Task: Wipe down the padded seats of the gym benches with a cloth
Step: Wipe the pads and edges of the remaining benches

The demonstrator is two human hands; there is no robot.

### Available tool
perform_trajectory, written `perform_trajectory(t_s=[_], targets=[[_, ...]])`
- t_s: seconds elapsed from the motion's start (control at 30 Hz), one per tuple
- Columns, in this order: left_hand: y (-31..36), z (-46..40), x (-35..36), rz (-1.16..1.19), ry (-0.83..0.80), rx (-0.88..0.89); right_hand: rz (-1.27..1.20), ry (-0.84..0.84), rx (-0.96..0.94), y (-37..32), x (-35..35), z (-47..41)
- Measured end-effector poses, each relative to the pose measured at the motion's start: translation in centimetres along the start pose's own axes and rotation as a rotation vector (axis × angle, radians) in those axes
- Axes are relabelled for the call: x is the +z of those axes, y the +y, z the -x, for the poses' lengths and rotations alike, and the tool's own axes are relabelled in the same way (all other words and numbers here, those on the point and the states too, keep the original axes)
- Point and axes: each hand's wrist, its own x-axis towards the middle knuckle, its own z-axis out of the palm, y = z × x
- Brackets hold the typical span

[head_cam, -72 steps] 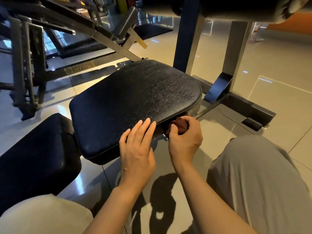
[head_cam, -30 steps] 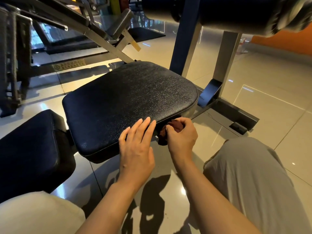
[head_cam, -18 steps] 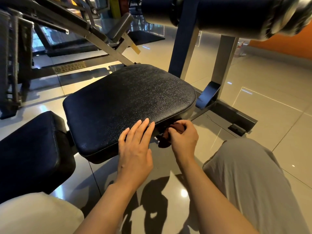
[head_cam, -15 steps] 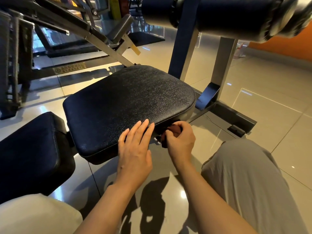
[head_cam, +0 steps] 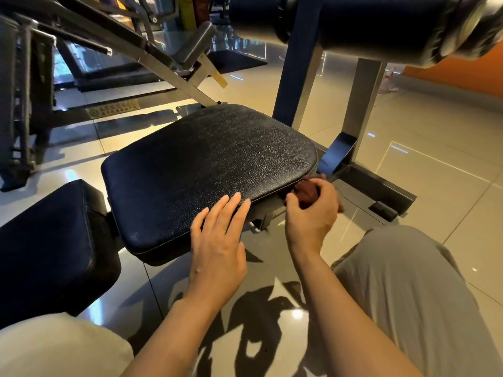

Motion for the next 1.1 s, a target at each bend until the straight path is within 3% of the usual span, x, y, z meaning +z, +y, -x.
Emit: perform_trajectory(t_s=[0.23,0.3,0.43,0.53,0.67,0.77,0.93,1.0,1.1], targets=[[0.4,-0.1,0.5,0.012,0.039,-0.036,0.005,-0.465,-0.051,0.6,0.3,5.7],[0.3,-0.1,0.5,0.012,0.039,-0.024,-0.065,-0.368,-0.011,0.1,0.2,4.9],[0.3,-0.1,0.4,-0.003,0.037,-0.020,-0.079,-0.005,0.024,-0.8,-0.5,0.3],[0.3,-0.1,0.4,-0.009,0.039,-0.025,-0.108,-0.051,0.064,-0.9,-0.1,-0.4],[0.4,-0.3,0.7,-0.004,0.071,-0.034,-0.082,-0.247,-0.148,-0.1,0.7,3.6],[0.7,-0.4,0.8,0.004,0.084,-0.053,-0.110,-0.369,-0.167,0.1,0.5,4.8],[0.6,-0.3,0.5,-0.008,0.049,-0.041,-0.180,-0.028,0.127,1.1,0.2,-0.3],[0.5,-0.3,0.5,-0.012,0.039,-0.041,-0.180,-0.034,0.171,0.8,0.2,-0.9],[0.6,-0.3,0.6,-0.012,0.049,-0.053,-0.151,-0.168,0.001,-0.1,0.3,1.8]])
